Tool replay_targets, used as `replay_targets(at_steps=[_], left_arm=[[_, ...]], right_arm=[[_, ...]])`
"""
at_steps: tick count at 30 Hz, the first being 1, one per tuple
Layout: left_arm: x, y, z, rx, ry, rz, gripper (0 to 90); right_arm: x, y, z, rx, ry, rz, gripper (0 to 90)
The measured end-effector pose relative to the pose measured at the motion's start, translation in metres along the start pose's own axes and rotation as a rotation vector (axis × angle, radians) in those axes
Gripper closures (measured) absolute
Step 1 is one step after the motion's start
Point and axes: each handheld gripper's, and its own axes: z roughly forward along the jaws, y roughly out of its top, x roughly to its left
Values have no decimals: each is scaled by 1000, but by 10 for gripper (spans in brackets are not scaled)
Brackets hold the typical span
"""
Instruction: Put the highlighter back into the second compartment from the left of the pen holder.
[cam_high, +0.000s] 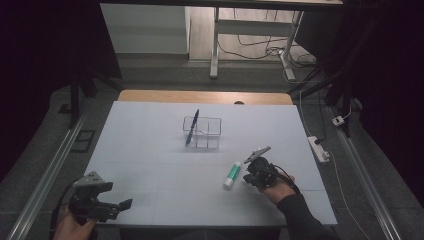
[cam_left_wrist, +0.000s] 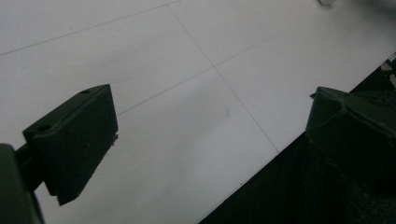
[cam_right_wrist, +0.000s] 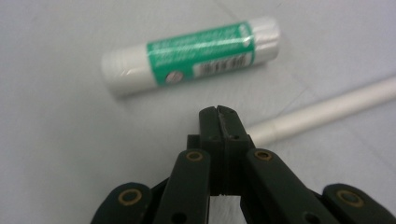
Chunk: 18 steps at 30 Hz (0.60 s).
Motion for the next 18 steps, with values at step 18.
replay_targets(at_steps=[18], left_arm=[[0, 0, 0, 0, 0, 1, 24]], right_arm=[[-19, -10, 4, 24, -13, 65, 900]])
